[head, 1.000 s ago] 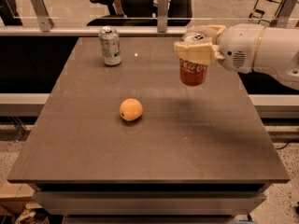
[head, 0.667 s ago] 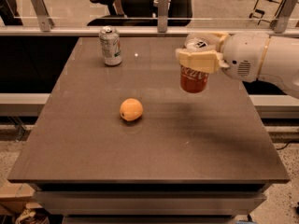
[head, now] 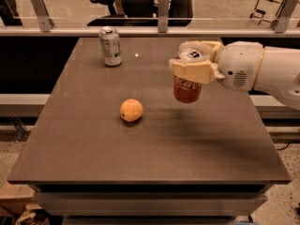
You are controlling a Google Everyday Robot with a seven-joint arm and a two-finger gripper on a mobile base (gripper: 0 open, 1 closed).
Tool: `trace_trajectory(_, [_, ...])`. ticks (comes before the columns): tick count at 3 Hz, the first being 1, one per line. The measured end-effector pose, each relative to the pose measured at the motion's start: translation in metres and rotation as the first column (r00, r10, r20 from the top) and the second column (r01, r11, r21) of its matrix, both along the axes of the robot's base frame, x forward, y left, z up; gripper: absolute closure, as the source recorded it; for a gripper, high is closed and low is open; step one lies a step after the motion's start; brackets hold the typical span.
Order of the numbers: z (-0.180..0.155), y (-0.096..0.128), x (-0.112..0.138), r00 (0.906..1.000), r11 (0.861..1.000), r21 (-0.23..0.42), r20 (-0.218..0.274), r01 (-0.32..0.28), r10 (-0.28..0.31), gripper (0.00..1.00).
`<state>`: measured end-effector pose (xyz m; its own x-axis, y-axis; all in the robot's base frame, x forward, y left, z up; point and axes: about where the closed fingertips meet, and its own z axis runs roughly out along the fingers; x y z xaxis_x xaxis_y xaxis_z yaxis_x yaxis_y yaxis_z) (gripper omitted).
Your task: Move coke can near orange
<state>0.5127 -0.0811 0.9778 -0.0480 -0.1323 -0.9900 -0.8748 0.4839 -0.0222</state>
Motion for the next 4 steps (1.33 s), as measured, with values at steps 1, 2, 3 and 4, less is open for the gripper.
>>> trace_trajectory(1, [-0.011, 0.012, -0.004, 0.9987, 0.999, 0.034, -0.036, -0.036, 0.037, 1.00])
trace_trajectory(2, [-0.022, 0.024, -0.007, 0.9956, 0.997, 0.052, -0.065, -0.063, 0.066, 1.00])
trace_trajectory(3, [-0.035, 0.032, -0.006, 0.9922, 0.996, 0.049, -0.091, -0.081, 0.085, 1.00])
trace_trajectory(4, [-0.050, 0.031, -0.002, 0.9906, 0.996, 0.027, -0.110, -0.080, 0.082, 1.00])
